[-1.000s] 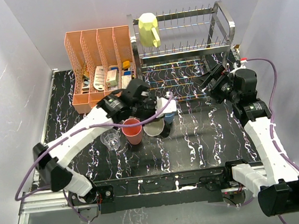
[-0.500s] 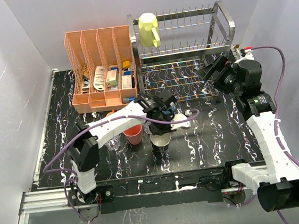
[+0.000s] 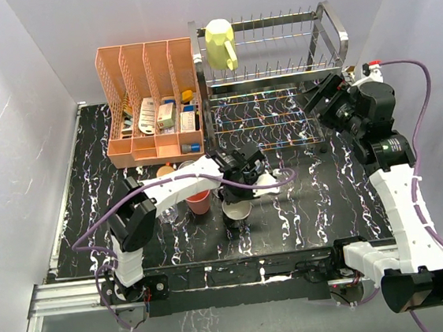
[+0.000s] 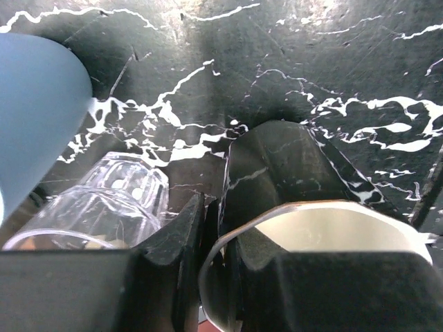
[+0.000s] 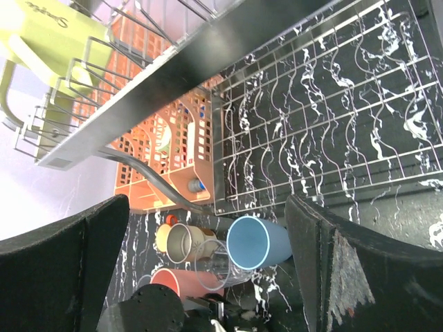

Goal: Unload the cups from the dish rack

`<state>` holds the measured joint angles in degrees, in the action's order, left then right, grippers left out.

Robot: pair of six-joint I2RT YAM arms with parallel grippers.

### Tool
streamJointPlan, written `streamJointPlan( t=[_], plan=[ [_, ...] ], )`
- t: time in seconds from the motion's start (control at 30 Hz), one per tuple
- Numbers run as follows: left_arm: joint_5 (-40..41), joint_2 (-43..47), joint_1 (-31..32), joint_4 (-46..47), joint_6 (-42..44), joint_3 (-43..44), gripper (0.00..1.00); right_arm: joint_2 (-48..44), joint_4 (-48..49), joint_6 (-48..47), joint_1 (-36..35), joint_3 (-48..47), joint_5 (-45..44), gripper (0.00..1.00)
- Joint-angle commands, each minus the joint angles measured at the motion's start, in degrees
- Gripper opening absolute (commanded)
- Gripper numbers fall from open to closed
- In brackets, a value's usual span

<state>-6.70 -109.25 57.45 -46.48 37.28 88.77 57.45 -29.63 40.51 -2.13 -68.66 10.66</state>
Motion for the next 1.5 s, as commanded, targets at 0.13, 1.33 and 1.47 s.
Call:
streamJointPlan(
  t=[0.13, 1.33, 1.47],
  plan=[
    [-2.97, 4.20, -0.18, 1.11, -7.71, -2.04, 0.00, 1.59, 1.06, -2.01, 0.24, -8.20, 0.97, 0.98],
    [-33.31, 29.00, -26.76, -0.01, -13.87, -0.44, 0.97, 45.18, -7.55, -29.41, -23.55, -59.12, -18.53, 0.98],
    [-32.98, 29.78, -26.70, 1.93, -14.30, -2.38, 0.96, 47.87, -8.49, -30.60, -23.56, -61.52, -18.60, 0.98]
  ],
)
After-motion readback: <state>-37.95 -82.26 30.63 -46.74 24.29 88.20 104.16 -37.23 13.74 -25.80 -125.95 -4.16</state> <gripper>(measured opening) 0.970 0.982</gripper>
